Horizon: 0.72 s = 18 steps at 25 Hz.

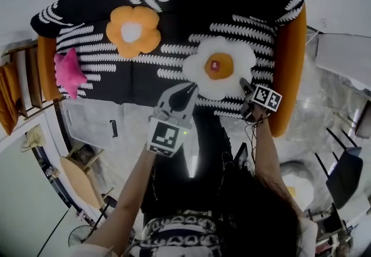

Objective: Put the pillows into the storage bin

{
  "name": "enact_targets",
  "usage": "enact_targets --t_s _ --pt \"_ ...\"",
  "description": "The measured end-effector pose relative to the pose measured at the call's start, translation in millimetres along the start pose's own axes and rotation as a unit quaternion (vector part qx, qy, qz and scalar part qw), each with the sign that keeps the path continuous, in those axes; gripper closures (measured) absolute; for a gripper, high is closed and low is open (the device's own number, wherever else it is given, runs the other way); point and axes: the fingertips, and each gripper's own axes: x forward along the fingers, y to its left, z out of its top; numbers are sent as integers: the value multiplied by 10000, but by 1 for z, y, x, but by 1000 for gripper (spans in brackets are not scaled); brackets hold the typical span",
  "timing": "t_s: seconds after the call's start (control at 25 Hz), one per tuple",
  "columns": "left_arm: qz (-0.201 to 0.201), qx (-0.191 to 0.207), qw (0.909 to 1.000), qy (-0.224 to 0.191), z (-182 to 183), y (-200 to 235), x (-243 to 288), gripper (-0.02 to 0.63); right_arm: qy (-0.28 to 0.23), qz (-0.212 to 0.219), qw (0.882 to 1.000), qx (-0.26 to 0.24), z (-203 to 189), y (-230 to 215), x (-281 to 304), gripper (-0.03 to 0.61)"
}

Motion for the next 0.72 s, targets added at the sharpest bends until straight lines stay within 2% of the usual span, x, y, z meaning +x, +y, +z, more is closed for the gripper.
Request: enact_targets --t_s 0.36,0.52,0.72 --pt "610 -214 9973 -336 12 25 -64 603 49 1084 9936 -327 -18 134 -40 525" --pt "955 -405 9935 -464 5 44 -111 603 138 1403 9885 -547 -43 198 -53 534" --pt "1588 -719 9823 -682 -19 81 -185 603 430 1829 9789 -804 -93 280 -55 535"
